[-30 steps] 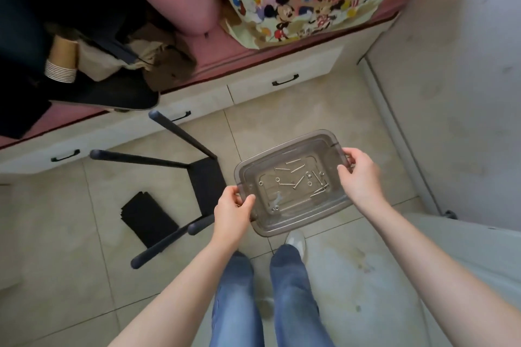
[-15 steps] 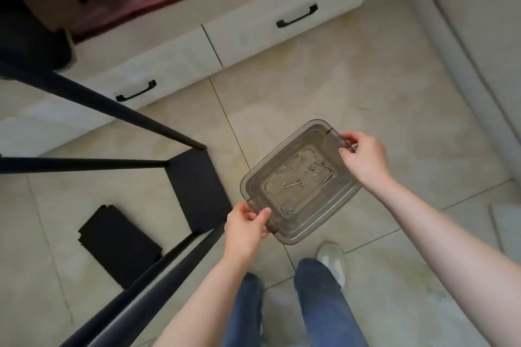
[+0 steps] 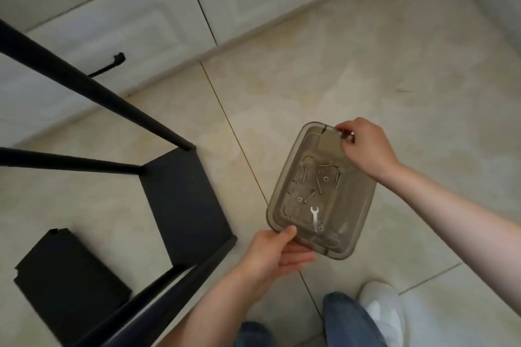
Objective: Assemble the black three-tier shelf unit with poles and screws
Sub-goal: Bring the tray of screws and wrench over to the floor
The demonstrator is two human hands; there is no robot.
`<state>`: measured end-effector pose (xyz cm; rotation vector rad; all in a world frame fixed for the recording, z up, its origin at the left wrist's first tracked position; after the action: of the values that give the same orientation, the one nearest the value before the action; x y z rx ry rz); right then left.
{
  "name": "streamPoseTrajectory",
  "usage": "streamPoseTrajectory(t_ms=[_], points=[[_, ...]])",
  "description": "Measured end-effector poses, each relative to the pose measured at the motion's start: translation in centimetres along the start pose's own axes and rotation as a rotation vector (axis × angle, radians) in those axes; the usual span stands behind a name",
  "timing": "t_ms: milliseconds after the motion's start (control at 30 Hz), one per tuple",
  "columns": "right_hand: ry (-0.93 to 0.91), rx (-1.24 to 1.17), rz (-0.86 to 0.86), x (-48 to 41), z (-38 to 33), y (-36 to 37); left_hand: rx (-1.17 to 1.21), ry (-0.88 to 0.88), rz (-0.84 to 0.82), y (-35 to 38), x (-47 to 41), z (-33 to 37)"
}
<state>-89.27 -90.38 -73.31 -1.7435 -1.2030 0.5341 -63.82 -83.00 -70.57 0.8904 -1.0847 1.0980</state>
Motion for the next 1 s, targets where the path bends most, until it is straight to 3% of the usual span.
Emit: streamPoseTrajectory(t_ms=[333,467,567,667,767,900,1000], points=[[-0.144,0.011,0.07,-0.5,1.9,3.5,0.197,-0.018,-0.108,1.5,-4.3,-4.5],[-0.167,0.002,0.064,0.1,1.7,3.3,0.097,0.01,-0.103,1.2,-4.8,-4.8],[-0.123,0.001,0.038,0.9,2.2,2.7,-0.123,0.057,0.044,-0.1,-4.7,-4.7],[0.043,-0.141,0.199,3.7,3.6,1.5,-0.228,0.249,0.274,-1.6,-4.6,-4.0],[0.245,-0.293,0.294,7.4,5.2,1.6,-0.28,0.433,0.358,-2.2,-4.9,-3.0],[0.679,-0.698,0.133,11.9,5.6,3.9,-0.499,0.67,0.407,-1.6,-5.9,-1.9],[0.792,-0.863,0.095,14.0,5.5,5.3,-0.646,0.765,0.385,-0.3,-6.8,-2.2]])
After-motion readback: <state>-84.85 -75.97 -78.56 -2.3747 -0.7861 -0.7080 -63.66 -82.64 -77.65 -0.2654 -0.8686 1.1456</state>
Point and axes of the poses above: each hand's wrist, its own x-axis away from the middle knuckle, its own y-axis out of the palm, z = x × y, the point moved 1 cm from there along -x, towards the middle knuckle, and after that the axes turned 11 degrees about z, right-handed, at the moved point
